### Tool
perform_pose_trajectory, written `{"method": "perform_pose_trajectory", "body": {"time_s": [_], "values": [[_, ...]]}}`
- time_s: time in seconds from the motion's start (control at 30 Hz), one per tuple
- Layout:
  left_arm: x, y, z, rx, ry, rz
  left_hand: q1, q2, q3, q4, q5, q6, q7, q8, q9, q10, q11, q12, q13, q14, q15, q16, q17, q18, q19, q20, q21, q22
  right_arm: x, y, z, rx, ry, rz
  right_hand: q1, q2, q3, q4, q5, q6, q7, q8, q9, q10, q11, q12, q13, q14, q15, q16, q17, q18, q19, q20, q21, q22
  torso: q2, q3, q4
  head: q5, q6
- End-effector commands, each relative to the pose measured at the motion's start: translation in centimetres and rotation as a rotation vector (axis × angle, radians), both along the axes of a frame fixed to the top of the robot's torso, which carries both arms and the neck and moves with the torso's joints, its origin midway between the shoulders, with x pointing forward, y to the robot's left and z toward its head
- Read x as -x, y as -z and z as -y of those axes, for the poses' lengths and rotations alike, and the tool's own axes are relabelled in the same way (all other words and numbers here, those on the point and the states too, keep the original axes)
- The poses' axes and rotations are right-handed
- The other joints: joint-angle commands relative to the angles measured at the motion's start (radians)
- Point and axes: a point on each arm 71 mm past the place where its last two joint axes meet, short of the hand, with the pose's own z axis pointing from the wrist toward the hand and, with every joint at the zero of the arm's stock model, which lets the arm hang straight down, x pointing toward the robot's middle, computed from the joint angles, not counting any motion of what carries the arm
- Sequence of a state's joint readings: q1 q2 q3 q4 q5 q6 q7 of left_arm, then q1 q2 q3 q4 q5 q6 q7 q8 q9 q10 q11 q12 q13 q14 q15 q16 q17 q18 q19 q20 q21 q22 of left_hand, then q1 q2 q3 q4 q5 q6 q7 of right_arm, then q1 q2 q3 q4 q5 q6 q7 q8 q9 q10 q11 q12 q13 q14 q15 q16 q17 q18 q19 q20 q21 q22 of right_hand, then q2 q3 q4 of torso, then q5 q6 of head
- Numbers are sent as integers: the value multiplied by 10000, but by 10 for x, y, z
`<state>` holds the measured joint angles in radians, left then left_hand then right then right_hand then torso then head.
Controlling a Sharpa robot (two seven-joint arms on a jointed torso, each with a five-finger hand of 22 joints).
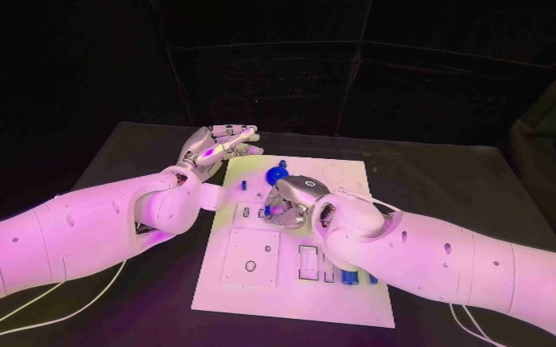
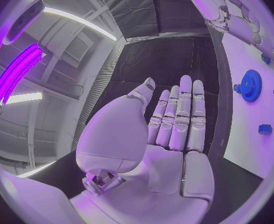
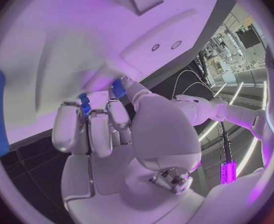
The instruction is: Assemble the parts on the task board
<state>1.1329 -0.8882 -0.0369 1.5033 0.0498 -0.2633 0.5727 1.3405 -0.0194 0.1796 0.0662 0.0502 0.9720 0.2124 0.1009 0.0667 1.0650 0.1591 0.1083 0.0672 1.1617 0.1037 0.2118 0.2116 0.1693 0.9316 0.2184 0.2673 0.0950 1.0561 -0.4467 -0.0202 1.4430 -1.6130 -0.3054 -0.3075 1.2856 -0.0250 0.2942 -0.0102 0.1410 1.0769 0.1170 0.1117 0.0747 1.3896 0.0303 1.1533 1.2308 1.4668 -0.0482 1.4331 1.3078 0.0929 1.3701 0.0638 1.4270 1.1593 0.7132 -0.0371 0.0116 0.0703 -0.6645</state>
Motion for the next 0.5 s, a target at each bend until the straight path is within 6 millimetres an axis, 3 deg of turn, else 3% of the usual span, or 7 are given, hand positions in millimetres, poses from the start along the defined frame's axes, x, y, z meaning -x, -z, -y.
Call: {"method": "perform_pose_trajectory", "body": {"time_s": [0.03,0.5], "values": [[0,-1,1,81,105,14,-63,76,-10,-74,-5,85,11,-68,-12,80,-20,-52,-12,-28,20,-47,17,141,48,28,-52,-16,0,5,1,427,9,-104,-128,-48,29,-50,-55,-10,-5,-77,-3,-82,-22,-54,-28,525,37,-72,10,-113,-59,3,-44,-20,3,-1,2,-1,1],[0,-1,1,89,129,2,-63,76,-10,-74,-5,85,11,-68,-12,80,-20,-52,-12,-28,20,-47,17,141,48,28,-52,-16,2,6,2,710,112,-101,-358,-336,68,-71,-107,-252,104,-259,-65,-386,71,-593,-453,472,114,-239,-220,-69,-179,73,-168,-265,0,-1,-1,-41,-18]]}}
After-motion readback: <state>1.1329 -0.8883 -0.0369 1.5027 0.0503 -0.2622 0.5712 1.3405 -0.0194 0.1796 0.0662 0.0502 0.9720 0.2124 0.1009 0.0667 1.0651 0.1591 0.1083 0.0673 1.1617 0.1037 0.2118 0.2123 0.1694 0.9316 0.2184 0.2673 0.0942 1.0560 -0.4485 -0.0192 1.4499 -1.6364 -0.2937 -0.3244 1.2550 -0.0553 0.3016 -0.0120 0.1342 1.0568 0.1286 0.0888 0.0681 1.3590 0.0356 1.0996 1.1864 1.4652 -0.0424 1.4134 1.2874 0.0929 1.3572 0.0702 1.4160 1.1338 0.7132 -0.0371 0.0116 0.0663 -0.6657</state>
